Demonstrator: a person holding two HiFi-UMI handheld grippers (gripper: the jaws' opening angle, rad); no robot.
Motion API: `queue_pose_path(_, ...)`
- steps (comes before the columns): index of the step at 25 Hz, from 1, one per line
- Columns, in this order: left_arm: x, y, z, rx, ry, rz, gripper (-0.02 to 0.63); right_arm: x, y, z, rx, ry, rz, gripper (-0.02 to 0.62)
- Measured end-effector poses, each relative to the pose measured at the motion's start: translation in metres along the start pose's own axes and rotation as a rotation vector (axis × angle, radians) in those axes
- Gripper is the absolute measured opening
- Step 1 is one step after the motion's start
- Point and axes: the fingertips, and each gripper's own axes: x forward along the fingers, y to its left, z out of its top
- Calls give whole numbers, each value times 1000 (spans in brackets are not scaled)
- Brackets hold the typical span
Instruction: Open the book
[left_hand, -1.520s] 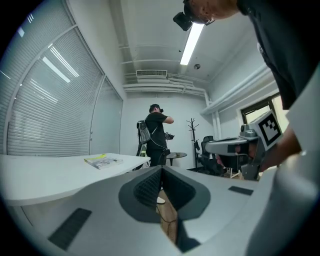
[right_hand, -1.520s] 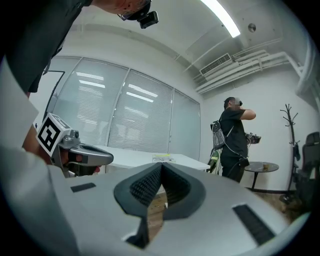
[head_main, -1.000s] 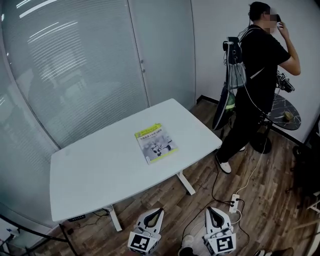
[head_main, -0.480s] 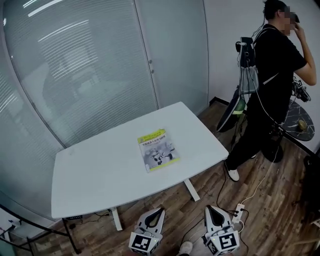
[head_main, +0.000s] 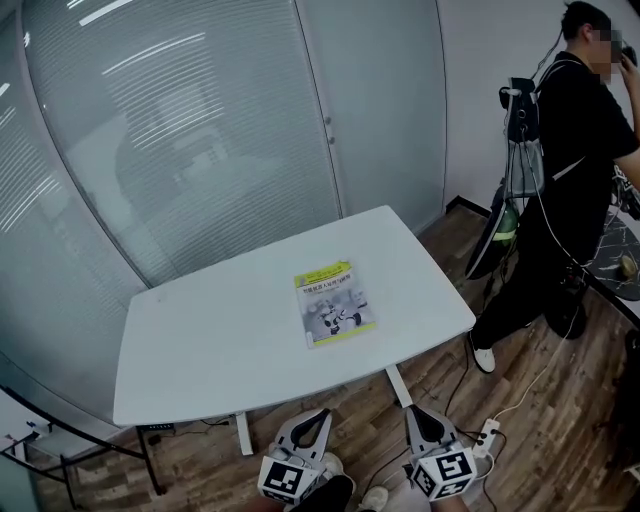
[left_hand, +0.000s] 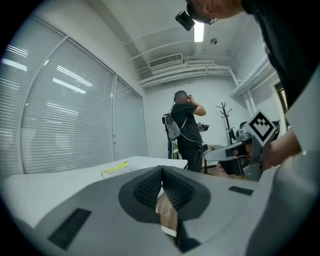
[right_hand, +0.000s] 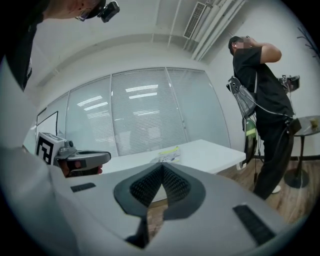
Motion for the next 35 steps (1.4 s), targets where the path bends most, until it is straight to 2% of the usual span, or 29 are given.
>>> queue_pose_path(4, 15, 6, -1, -4, 5, -22, 11, 22, -6, -1, -13, 29, 16, 6)
queue_pose_path(9, 36, 26, 2, -24, -15, -30, 11, 59, -7, -8, -40, 118, 51, 8)
queue_pose_path(12, 44, 43, -1, -36, -3, -21, 11, 82, 0, -4, -67, 150, 69, 8)
queue_pose_path(16, 53, 72, -18, -93, 45, 0, 11, 113, 6, 1, -83, 168, 84, 6)
queue_pose_path(19, 54, 93, -19, -111, 43, 13, 11, 132, 12, 1, -114, 196, 89, 8)
queue_pose_path(22, 58, 117, -27, -120, 49, 21, 11, 154, 14, 0, -173, 226, 83, 8)
queue_pose_path(26, 65, 144, -37, -131, 63, 23, 11, 180, 12, -6, -198, 269, 69, 8)
queue_pose_path(31, 72, 166, -38, -126, 41, 9, 11, 204, 9, -23, -226, 363, 33, 8)
queue_pose_path(35, 76, 181, -43, -121, 42, 1, 11, 220, 6, -15, -230, 340, -10, 8)
